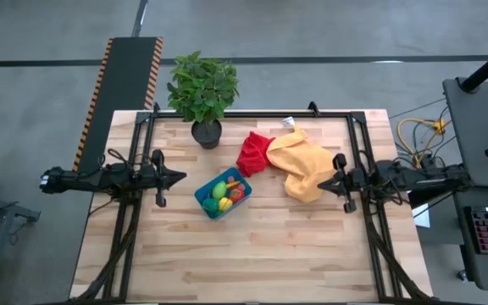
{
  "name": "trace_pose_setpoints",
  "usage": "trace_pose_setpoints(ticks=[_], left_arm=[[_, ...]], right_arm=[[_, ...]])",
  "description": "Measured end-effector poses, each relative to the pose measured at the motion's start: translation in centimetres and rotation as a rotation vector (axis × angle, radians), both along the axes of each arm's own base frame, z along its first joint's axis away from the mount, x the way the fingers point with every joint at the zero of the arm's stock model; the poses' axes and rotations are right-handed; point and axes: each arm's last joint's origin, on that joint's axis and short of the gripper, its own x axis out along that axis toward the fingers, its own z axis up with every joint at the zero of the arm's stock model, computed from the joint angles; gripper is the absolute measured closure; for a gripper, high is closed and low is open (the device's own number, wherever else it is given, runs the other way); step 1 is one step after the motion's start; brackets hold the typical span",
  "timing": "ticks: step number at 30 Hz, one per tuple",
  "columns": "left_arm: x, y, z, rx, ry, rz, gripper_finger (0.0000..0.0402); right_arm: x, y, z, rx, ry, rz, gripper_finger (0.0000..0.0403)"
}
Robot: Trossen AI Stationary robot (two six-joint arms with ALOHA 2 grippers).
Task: Pick and placing Produce into tupperware
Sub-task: Return to Home Position
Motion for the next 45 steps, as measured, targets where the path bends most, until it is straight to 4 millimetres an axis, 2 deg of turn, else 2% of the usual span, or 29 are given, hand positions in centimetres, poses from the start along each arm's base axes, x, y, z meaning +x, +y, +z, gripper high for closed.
trace_pose_setpoints(ticks=[10, 17, 24, 45], left_arm=[[0.1, 0.0, -0.1, 0.015, 0.018, -0.002, 0.0401], [0.1, -0.1, -0.2, 0.017, 0.023, -0.029, 0.0402], [0.1, -0.5, -0.2, -0.015, 0.01, -0.153, 0.0402], [0.1, -0.5, -0.2, -0.043, 0.011, -0.158, 0.0402]], right_arm=[[0.4, -0.6, -2.2, 0.037, 0.035, -0.056, 0.0394], [0.4, -1.0, -2.5, 0.041, 0.059, -0.039, 0.0394], [0.4, -1.3, -2.6, 0.022, 0.064, -0.079, 0.0394], [0.4, -1.5, -2.6, -0.07, 0.054, -0.142, 0.0394]])
